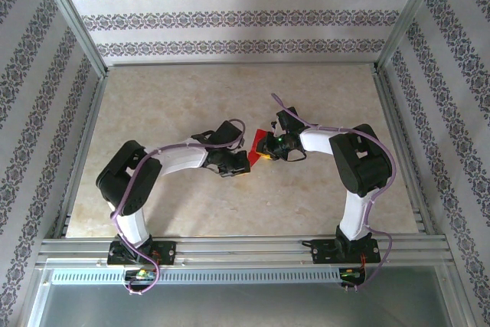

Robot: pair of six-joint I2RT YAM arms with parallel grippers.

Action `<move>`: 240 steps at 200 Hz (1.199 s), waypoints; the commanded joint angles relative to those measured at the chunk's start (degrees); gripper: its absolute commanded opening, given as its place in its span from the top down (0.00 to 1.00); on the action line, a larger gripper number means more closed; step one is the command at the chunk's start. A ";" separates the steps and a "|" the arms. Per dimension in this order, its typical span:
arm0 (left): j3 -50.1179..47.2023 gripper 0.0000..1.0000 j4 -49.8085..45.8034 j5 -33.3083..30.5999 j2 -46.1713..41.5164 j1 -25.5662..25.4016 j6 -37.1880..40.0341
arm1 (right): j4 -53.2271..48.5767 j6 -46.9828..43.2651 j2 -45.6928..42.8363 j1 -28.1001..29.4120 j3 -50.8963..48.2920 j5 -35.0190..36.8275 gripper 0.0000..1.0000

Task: Fold a paper plane with a square sheet of paper (pick it up from the middle)
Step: Fold the wing for the fifth time at the center of the table.

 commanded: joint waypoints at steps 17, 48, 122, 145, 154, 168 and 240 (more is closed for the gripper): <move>-2.06 0.90 -1.05 -3.90 2.80 -1.05 -0.88 | -4.40 -0.95 3.93 -0.70 -1.32 4.57 0.76; -2.70 0.90 -3.03 -4.83 2.15 -1.23 0.04 | -4.40 -0.82 3.95 -0.70 -1.20 4.30 0.76; 2.06 0.90 5.46 -6.30 -0.84 0.63 -1.33 | -4.33 -0.88 3.41 -0.79 -0.59 3.54 0.76; 2.38 0.93 8.67 -5.97 2.17 1.07 -2.33 | -4.21 -0.87 3.32 -0.77 -0.59 3.07 0.76; 3.20 0.93 9.21 -5.24 3.37 1.03 -2.69 | -4.18 -0.88 3.33 -0.79 -0.58 2.93 0.76; 3.49 0.94 11.15 -4.00 5.27 1.01 -3.41 | -4.11 -0.90 3.24 -0.79 -0.46 2.64 0.76; 1.31 0.98 8.57 -5.66 7.83 1.01 -3.94 | -3.42 -2.79 0.47 -1.38 0.30 0.58 0.76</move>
